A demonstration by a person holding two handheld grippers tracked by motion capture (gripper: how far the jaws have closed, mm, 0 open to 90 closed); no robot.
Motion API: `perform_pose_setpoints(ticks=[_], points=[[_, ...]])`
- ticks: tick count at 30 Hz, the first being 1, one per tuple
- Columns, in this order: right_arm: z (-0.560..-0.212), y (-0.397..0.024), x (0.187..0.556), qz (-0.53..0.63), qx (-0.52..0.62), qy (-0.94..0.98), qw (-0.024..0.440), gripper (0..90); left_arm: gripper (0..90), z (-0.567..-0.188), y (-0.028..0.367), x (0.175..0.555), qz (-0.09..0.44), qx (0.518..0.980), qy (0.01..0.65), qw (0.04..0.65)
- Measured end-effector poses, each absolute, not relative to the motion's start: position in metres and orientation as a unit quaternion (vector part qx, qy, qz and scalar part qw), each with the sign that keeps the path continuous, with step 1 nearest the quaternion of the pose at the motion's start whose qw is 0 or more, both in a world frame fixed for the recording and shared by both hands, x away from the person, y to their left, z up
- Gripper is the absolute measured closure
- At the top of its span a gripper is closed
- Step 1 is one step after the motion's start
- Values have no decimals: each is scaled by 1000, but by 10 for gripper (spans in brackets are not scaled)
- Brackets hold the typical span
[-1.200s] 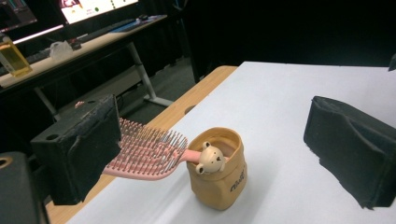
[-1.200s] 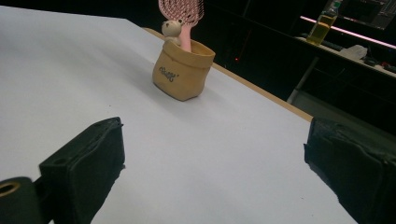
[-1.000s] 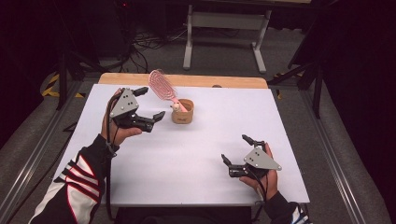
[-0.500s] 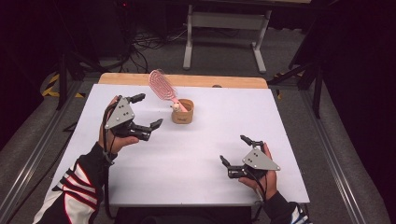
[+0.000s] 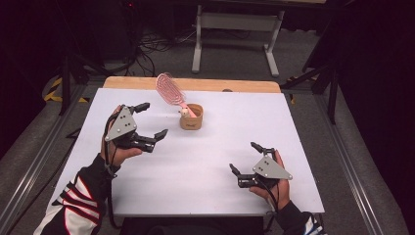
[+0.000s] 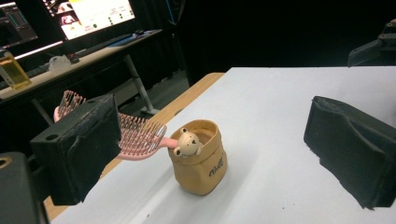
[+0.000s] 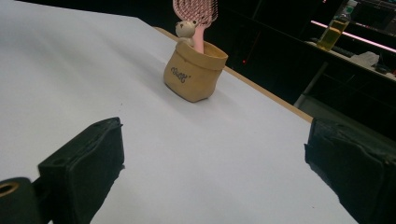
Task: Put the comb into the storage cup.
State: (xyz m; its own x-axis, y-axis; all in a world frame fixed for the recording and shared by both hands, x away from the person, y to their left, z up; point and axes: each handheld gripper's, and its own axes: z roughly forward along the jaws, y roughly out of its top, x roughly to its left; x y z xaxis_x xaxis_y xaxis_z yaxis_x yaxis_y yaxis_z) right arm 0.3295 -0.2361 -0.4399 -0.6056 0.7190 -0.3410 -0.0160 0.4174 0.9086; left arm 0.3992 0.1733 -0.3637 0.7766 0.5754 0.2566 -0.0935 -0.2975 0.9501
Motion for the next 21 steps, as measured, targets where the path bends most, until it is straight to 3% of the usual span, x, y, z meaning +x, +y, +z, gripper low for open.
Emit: perform_pose_setpoints(ticks=[21], points=[[-438,-238,329,487,234,749,383,51,52,-372,178,378,293,760,143,562]])
